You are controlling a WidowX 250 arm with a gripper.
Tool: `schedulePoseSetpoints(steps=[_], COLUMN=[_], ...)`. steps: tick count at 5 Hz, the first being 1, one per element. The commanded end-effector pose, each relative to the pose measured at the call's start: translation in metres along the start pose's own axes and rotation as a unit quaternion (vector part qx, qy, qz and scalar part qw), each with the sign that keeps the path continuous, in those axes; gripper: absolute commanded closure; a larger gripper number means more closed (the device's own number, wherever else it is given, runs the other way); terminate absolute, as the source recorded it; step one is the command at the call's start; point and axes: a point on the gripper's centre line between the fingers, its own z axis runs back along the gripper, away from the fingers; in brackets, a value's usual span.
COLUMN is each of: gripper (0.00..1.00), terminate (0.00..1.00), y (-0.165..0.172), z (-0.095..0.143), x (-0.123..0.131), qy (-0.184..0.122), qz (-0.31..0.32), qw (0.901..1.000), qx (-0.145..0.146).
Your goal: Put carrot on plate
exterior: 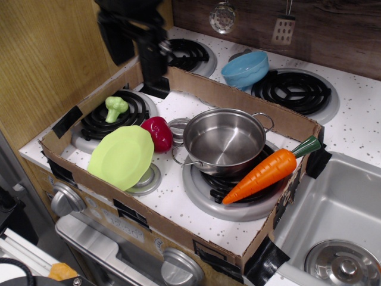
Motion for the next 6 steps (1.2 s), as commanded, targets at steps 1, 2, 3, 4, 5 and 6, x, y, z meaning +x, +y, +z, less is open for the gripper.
schedulePoseSetpoints(steps=[1,2,3,4,5,6], gripper=[0.0,0.0,0.0,0.0,0.0,0.0], terminate=[0.0,0.0,0.0,0.0,0.0,0.0], y=[-0.053,-0.077,-0.101,-0.119,-0.129,-0.129], z=[-0.01,-0.018,-0.02,-0.023,-0.032,-0.046], x=[0.025,0.035,0.043,0.06,0.071,0.08], qy=[-0.045,-0.055,-0.071,-0.084,-0.099,-0.104], qz=[0.008,0.016,0.024,0.004,-0.009,-0.028], qw=[0.998,0.9967,0.9956,0.994,0.9927,0.9898], qx=[-0.043,-0.058,-0.056,-0.069,-0.068,-0.093])
